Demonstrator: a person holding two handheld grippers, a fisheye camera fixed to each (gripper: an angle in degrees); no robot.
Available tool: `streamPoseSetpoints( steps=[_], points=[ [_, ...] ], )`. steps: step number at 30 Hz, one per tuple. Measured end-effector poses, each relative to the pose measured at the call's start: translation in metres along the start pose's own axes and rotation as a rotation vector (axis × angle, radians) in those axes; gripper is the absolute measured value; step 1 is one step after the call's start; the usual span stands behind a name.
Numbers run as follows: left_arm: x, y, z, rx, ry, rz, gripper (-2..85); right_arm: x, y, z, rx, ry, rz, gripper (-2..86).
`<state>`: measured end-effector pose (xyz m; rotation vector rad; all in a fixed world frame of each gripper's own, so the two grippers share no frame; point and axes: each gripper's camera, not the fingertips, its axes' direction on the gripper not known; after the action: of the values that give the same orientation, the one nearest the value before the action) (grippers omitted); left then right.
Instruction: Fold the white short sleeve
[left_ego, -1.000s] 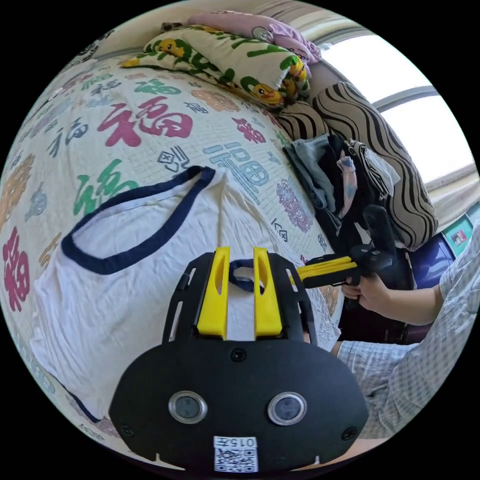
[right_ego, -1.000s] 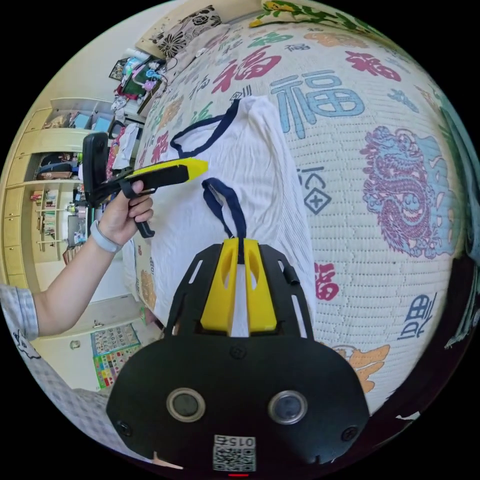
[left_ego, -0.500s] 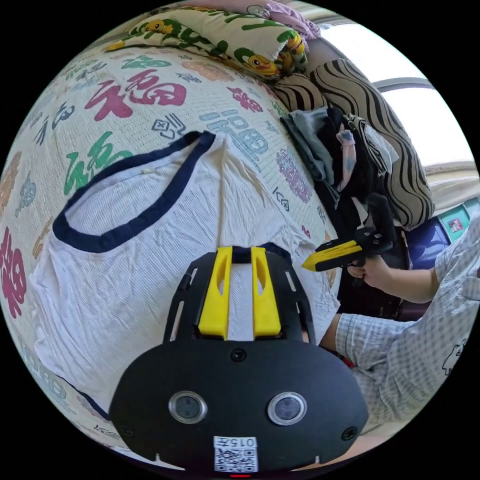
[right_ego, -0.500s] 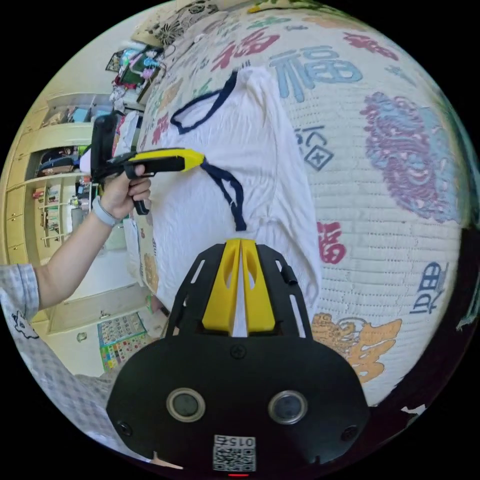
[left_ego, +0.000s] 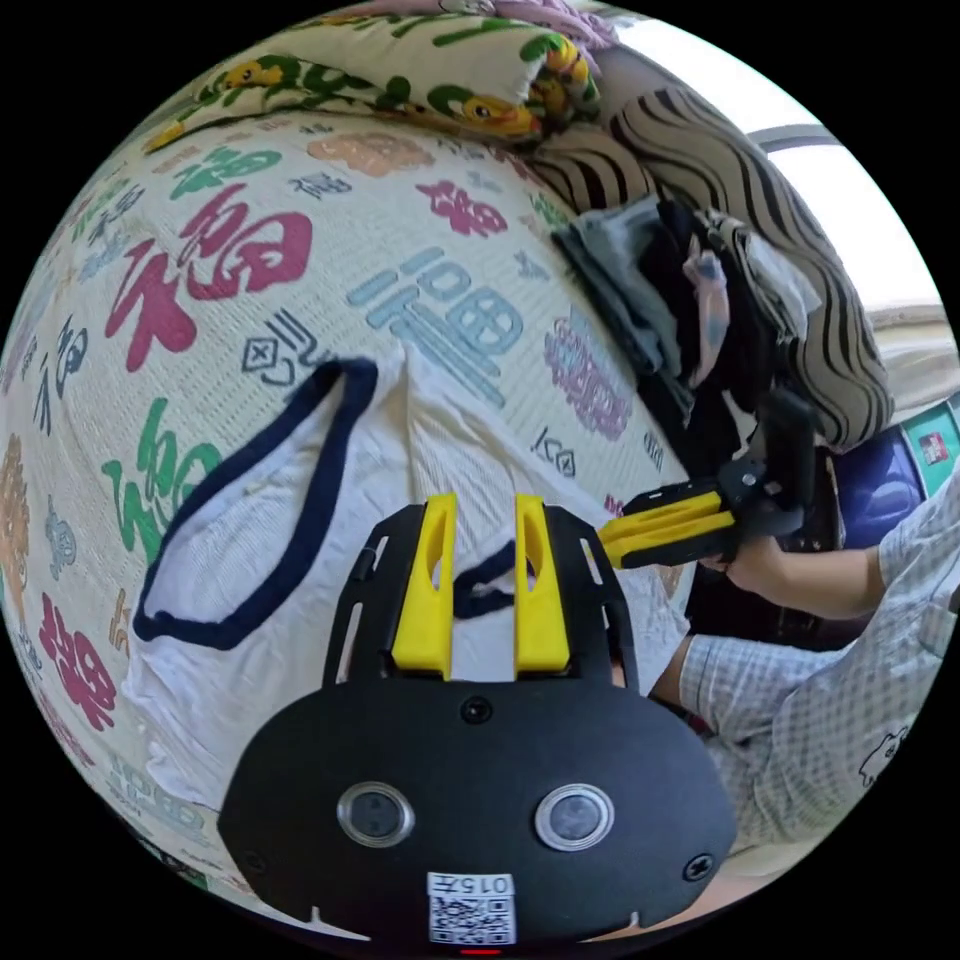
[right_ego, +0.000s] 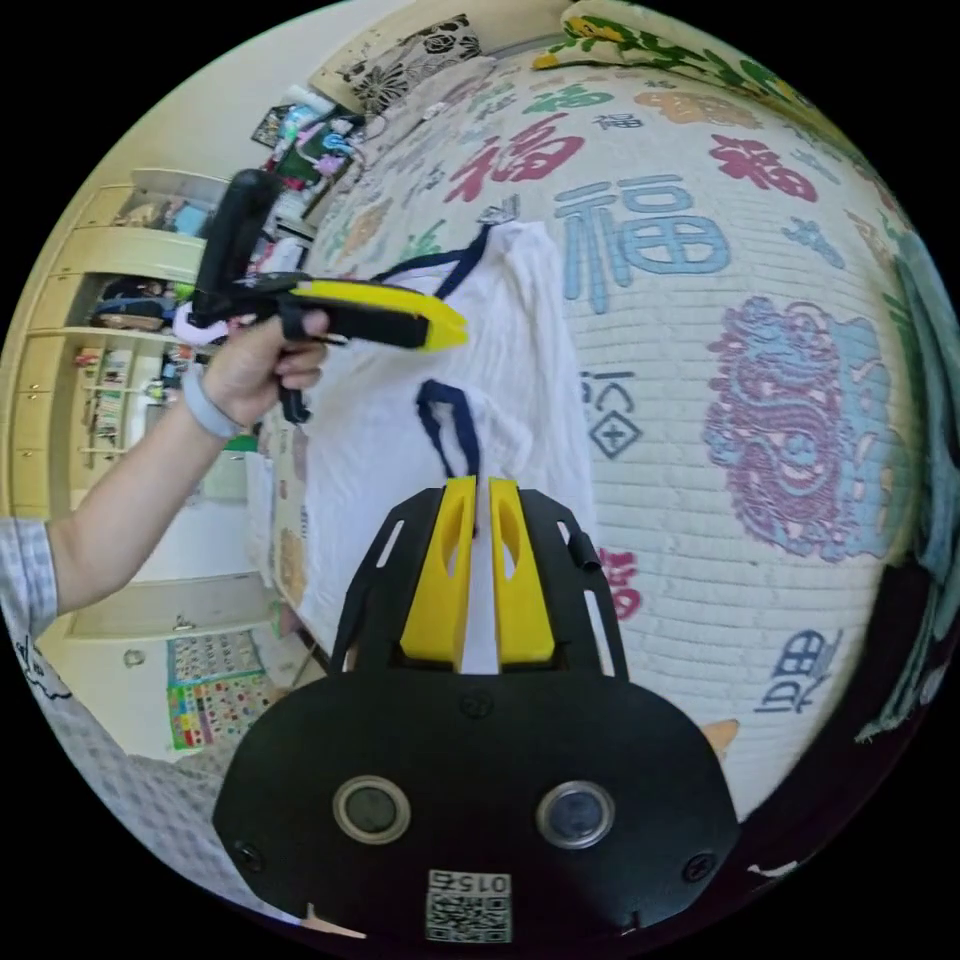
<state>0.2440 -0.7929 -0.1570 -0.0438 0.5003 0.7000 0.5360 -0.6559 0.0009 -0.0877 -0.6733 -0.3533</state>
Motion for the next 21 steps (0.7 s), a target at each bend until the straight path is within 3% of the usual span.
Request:
streamPoseSetpoints(
  steps=[4,12,21],
  points=[
    [-0.004,0.025,0.006,-0.026,0.012,-0.084,8.0,-0.010,-0.006,0.028,-0.069,0.128,-0.019,4.2],
    [-0.014,0.056,0.005,-0.031,-0.070,-0.203,6.3,-0.012,0.000,0.024,-0.083,0.058,-0.047,-0.4],
    [-0.033,0.098,-0.003,-0.159,-0.089,-0.318,8.8,-0.015,0.006,0.004,-0.078,-0.013,-0.107,4.9]
  ],
)
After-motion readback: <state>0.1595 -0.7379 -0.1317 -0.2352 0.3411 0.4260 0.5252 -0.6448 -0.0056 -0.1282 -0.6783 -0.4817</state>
